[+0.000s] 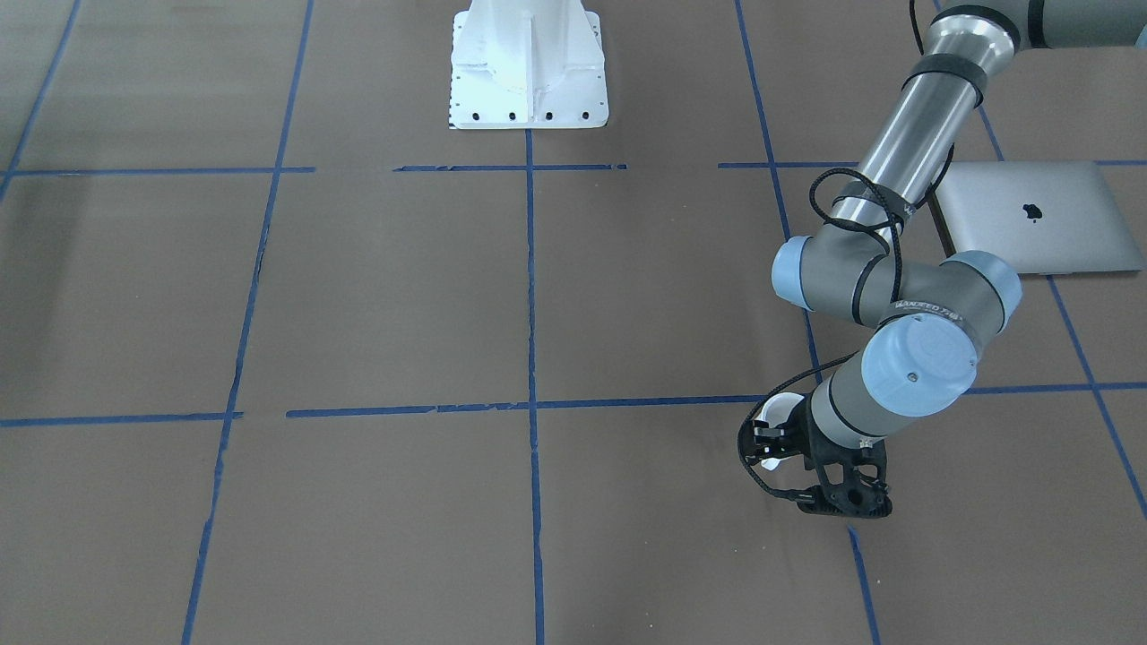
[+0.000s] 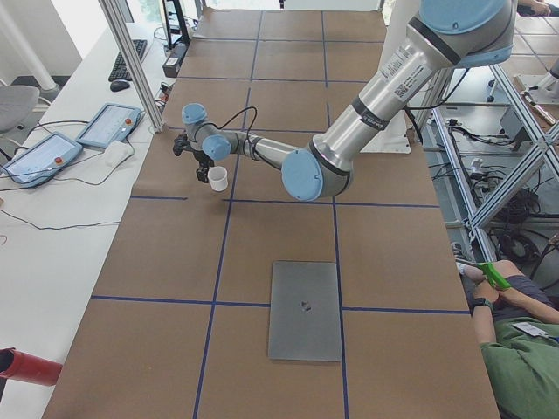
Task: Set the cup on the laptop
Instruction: 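Close the left gripper on the white mug and lift it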
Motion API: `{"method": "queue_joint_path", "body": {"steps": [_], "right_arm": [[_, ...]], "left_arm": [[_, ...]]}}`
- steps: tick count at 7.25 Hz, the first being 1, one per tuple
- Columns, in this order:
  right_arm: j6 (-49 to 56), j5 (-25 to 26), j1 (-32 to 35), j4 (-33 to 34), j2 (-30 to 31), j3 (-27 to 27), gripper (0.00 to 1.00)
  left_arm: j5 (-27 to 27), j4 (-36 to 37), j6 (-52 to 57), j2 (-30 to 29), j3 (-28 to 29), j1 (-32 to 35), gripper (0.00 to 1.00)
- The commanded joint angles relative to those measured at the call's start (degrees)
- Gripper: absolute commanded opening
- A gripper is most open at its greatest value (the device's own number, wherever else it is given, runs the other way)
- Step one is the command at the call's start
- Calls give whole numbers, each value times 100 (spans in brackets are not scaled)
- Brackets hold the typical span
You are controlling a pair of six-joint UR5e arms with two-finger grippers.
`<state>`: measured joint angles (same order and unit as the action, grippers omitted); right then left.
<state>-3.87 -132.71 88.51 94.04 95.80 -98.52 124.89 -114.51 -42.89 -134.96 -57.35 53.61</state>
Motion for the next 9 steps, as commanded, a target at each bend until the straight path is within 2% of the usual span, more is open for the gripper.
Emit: {"method": "queue_joint_path", "body": {"steps": [1,2,3,5,8,9], "right_arm": [[0,0,0,0,0,0,100],[0,0,0,0,0,0,100],[0,0,0,0,0,0,100],[0,0,0,0,0,0,100],[-9,0,0,0,0,0,100],[0,0,0,0,0,0,100]], "left_arm": [[-9,-1,-8,-4,14,-8,53],[-70,-1,-8,-4,14,-8,45],[-70,-1,-8,-4,14,-8,33],[-70,-1,0,-4,5,-8,0],[-18,173,79,5,-274,341,0],[61,653,332,31,-546,465,0]]}}
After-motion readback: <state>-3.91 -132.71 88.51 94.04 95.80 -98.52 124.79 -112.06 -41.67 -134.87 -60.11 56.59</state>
